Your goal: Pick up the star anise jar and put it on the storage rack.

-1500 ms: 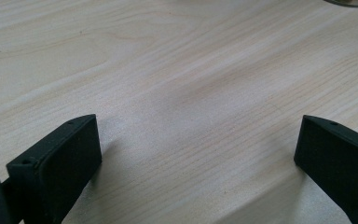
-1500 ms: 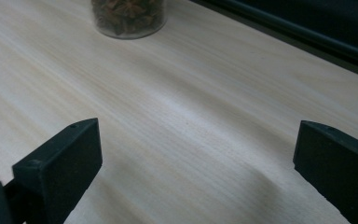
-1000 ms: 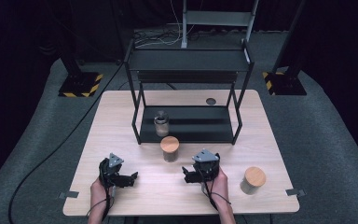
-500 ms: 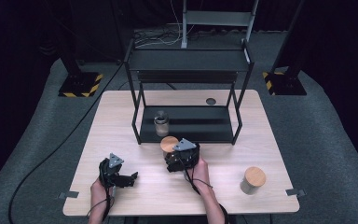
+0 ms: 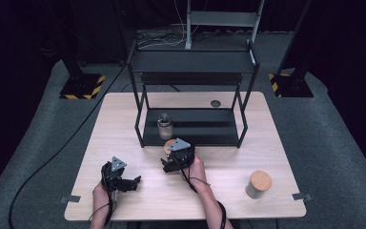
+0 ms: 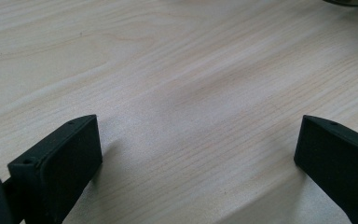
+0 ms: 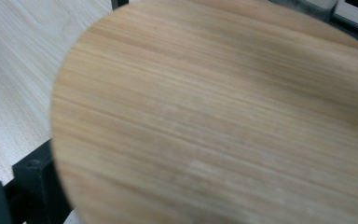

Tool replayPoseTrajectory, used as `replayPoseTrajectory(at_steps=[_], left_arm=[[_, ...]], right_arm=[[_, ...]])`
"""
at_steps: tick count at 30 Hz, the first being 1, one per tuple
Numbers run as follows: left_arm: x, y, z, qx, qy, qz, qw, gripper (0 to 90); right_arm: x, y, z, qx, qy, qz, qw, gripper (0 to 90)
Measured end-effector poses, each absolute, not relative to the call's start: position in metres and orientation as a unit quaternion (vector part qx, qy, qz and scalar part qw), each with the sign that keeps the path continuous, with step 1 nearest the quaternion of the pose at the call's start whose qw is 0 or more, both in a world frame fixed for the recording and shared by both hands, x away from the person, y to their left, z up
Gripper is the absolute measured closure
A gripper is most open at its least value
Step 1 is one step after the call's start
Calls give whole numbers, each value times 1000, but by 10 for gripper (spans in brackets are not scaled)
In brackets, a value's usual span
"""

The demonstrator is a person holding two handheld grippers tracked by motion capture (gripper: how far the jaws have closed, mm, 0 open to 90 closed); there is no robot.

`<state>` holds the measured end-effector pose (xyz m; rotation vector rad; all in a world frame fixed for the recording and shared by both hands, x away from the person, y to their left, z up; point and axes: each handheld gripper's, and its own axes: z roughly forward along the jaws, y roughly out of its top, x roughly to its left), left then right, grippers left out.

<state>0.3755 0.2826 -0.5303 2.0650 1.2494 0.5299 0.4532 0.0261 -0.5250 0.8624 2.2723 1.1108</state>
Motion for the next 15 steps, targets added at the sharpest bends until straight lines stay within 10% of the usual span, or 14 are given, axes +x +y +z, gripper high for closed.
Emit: replayPoseTrajectory(at_steps=[15], left_arm=[[375,282,-530,790,477,204,328,2]], right_arm=[[453,21,-525,314,827,416,209,188]])
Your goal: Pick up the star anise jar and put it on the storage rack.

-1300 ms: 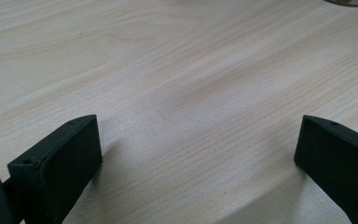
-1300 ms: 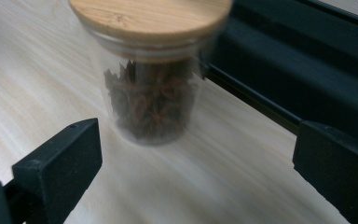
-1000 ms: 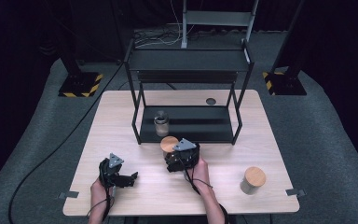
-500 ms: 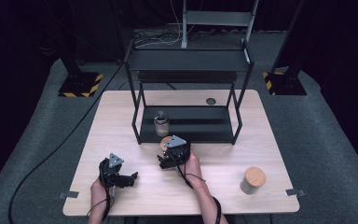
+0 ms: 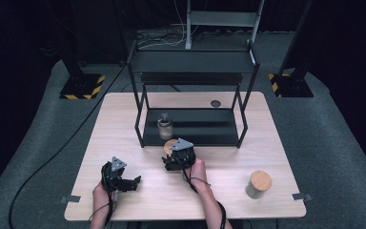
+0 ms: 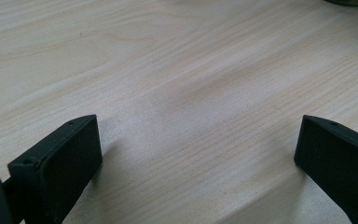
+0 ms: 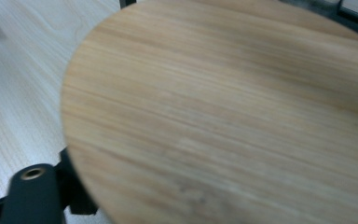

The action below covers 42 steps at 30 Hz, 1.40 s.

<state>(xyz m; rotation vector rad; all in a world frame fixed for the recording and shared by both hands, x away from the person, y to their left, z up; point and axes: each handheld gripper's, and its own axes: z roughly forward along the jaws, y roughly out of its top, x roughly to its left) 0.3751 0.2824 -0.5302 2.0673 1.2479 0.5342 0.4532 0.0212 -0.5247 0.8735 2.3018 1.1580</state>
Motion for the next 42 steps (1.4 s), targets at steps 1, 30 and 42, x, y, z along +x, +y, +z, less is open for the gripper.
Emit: replayPoseTrajectory(at_steps=[1,30,42], left_arm=[[375,282,-530,789,478,203,329,2],[376,283,-530,788,480,203,327,3],[376,283,-530,789,479,204,327,3]], right_arm=[[453,21,-525,315,827,415,209,194],[452,7,-520,337,811,435,196,249],[456,0,-515,345,808,435,198,249]])
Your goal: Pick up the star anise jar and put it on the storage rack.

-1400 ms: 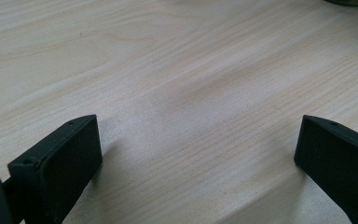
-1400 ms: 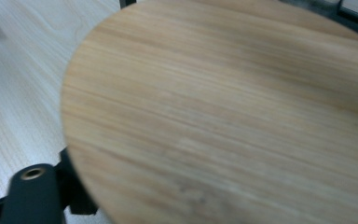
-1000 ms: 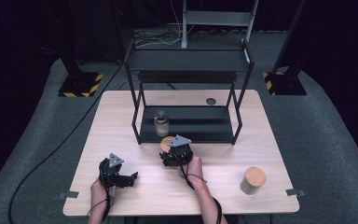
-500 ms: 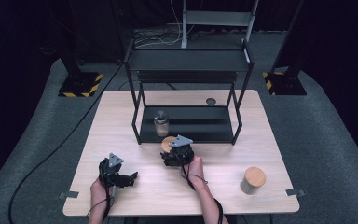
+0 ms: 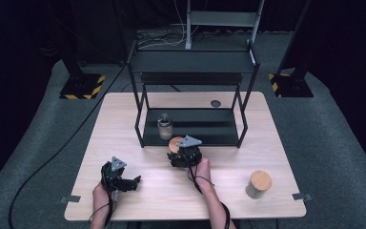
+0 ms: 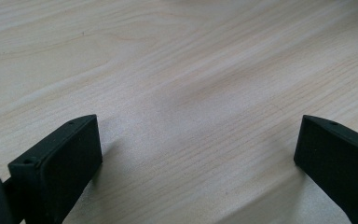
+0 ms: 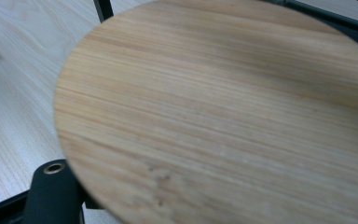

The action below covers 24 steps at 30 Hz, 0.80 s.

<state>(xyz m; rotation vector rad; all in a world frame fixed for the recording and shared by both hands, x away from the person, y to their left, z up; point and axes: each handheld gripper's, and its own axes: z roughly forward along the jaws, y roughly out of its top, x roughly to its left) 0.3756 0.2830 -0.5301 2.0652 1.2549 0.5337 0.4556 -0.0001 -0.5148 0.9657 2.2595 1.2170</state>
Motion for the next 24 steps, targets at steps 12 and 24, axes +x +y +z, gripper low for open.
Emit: replayPoseTrajectory(at_steps=[12,24], left_arm=[[375,282,-530,788,479,206,328,3],[375,283,-530,788,479,206,328,3]], right_arm=[[456,-8,-506,347,804,436,206,249],[459,-14,-499,351,803,432,213,250]])
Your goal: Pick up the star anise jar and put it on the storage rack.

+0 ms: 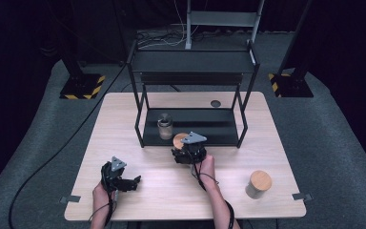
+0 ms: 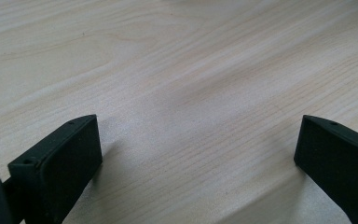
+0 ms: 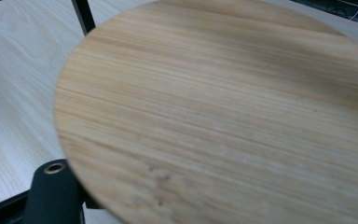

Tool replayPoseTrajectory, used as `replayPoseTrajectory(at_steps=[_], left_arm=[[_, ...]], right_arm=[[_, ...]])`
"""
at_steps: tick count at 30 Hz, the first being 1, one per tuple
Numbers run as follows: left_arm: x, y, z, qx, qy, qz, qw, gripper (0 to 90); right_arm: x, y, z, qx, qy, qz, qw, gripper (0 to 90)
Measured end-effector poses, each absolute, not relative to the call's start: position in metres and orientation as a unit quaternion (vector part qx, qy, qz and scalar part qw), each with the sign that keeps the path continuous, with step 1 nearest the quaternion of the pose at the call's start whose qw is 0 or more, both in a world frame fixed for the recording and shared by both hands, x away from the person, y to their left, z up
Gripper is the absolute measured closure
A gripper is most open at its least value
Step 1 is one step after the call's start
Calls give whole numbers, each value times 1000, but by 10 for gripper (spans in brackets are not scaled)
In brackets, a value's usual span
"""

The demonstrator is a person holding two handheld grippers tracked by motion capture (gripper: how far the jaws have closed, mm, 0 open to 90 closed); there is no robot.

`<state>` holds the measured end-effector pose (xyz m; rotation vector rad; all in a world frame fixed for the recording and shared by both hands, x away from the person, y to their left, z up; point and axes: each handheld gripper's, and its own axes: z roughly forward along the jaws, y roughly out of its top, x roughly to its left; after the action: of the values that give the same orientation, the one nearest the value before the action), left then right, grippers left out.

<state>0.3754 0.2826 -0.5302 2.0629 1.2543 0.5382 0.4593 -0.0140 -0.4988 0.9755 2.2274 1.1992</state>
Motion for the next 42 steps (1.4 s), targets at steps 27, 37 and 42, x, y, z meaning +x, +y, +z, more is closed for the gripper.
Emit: replayPoseTrajectory(at_steps=[27,37,42], left_arm=[[376,283,-530,789,479,203,327,3],[376,283,-530,789,479,204,327,3],[376,283,-530,788,479,204,327,3]], right_arm=[[473,-30,-487,370,792,432,222,250],[480,-30,-485,372,792,428,226,250],[483,-32,-484,373,793,425,229,250]])
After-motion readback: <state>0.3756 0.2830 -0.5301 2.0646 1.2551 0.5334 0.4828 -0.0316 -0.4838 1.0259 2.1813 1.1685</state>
